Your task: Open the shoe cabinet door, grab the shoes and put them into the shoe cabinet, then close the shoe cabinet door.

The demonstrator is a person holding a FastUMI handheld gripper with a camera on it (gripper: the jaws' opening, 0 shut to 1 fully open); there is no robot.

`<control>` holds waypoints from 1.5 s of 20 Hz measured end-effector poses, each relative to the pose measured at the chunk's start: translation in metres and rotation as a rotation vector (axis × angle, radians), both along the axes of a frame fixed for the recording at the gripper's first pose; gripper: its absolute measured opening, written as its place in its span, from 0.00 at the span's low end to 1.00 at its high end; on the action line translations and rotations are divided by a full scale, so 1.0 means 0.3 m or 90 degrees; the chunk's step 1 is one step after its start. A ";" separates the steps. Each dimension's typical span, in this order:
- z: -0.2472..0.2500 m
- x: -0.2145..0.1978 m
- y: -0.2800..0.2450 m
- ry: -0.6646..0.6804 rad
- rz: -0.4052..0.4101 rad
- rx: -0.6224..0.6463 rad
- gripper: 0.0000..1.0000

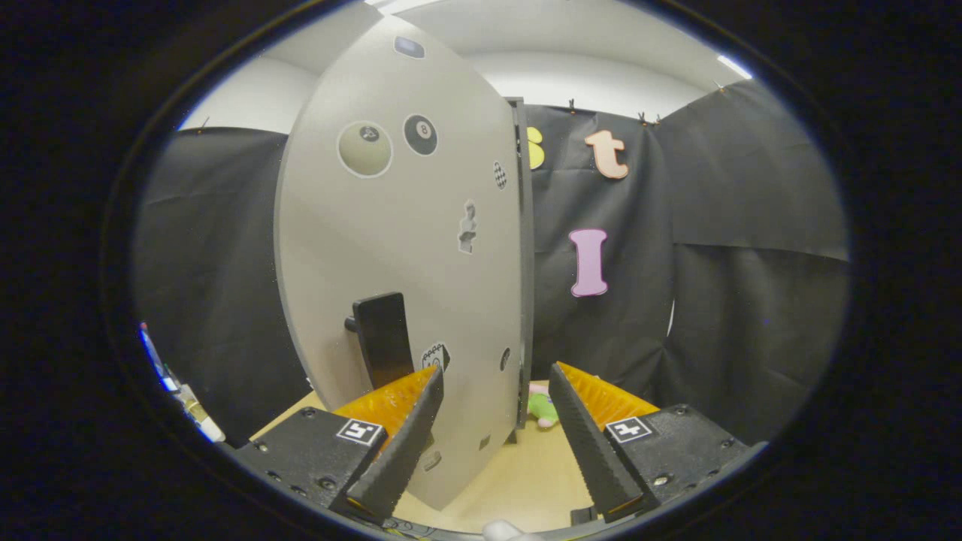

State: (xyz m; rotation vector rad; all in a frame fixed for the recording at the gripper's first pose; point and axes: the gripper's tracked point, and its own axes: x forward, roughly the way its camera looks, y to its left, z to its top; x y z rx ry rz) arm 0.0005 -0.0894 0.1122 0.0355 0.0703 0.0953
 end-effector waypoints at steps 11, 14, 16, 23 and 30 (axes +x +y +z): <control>0.009 0.151 0.511 -0.026 0.084 -0.020 0.97; 0.009 0.152 0.587 -0.020 0.116 -0.026 0.98; -0.003 0.146 0.605 -0.014 0.115 -0.031 1.00; 0.001 0.132 0.548 -0.004 0.106 -0.011 1.00; 0.094 0.112 0.435 -0.022 0.074 -0.008 1.00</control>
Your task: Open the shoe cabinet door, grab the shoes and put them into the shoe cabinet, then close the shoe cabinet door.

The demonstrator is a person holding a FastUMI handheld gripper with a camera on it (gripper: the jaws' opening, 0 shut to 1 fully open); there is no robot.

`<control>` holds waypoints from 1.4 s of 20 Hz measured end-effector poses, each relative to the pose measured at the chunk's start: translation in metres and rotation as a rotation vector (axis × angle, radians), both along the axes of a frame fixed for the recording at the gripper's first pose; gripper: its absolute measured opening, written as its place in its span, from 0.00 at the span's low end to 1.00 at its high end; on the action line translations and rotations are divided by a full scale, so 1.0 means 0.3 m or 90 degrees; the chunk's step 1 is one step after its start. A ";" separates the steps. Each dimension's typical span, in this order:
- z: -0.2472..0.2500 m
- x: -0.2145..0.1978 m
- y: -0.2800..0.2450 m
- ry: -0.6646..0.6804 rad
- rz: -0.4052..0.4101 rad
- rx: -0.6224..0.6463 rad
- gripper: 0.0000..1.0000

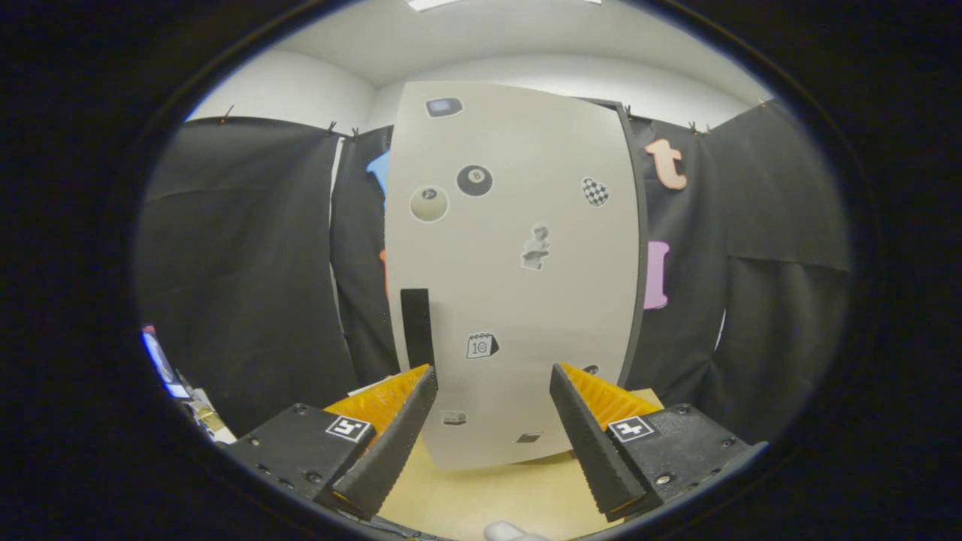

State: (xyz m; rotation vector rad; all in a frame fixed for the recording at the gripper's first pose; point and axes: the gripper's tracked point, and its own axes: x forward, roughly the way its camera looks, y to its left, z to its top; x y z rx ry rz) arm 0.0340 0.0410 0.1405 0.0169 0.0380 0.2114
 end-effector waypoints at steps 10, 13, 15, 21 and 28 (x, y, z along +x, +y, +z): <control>0.109 -0.060 -0.295 -0.020 -0.104 0.032 1.00; 0.120 -0.079 -0.358 -0.026 -0.126 0.035 1.00; 0.124 -0.090 -0.390 -0.030 -0.140 0.025 1.00; 0.120 -0.103 -0.400 -0.029 -0.142 0.023 0.99; 0.121 -0.101 -0.380 -0.031 -0.133 0.019 1.00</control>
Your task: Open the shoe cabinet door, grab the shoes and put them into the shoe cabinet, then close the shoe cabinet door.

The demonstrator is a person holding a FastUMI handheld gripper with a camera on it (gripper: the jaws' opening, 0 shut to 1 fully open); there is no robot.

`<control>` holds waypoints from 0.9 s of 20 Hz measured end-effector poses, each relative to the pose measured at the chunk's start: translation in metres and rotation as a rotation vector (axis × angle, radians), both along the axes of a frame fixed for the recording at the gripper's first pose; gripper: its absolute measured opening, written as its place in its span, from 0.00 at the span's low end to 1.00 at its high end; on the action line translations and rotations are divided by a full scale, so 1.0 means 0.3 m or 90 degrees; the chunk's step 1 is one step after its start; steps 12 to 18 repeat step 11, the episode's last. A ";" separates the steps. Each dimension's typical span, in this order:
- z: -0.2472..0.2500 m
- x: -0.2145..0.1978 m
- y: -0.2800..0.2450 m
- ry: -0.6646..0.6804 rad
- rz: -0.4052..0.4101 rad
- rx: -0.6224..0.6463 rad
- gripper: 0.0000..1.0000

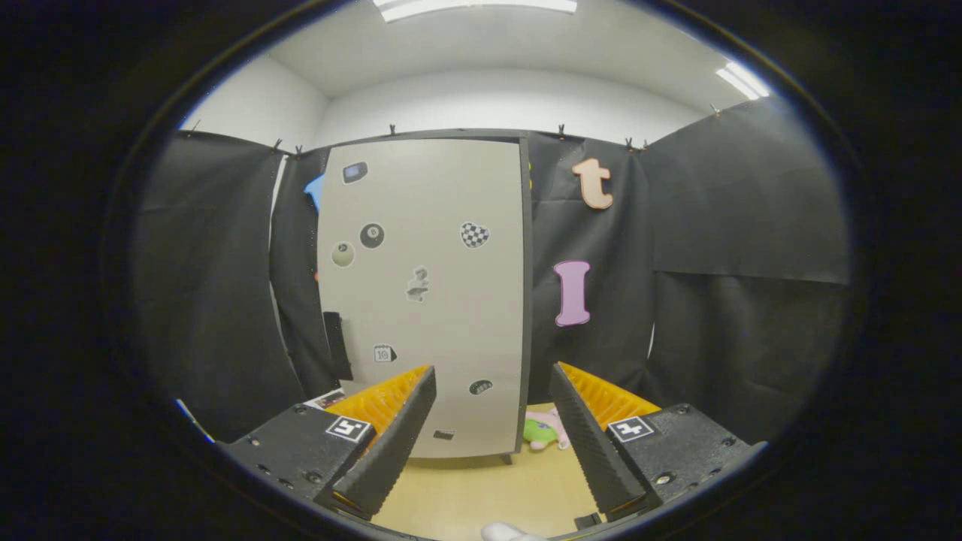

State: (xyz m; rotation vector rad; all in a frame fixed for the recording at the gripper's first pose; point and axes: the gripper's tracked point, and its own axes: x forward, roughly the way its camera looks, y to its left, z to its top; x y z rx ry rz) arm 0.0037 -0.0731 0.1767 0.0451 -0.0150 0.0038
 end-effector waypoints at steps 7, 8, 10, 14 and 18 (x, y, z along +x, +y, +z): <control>0.001 0.006 0.002 0.000 0.001 -0.002 1.00; 0.001 0.007 0.003 0.001 0.001 -0.003 1.00; -0.003 0.007 -0.002 0.002 0.000 -0.004 1.00; -0.002 0.010 -0.004 0.002 0.000 -0.004 1.00; -0.002 0.010 -0.004 0.002 0.000 -0.004 1.00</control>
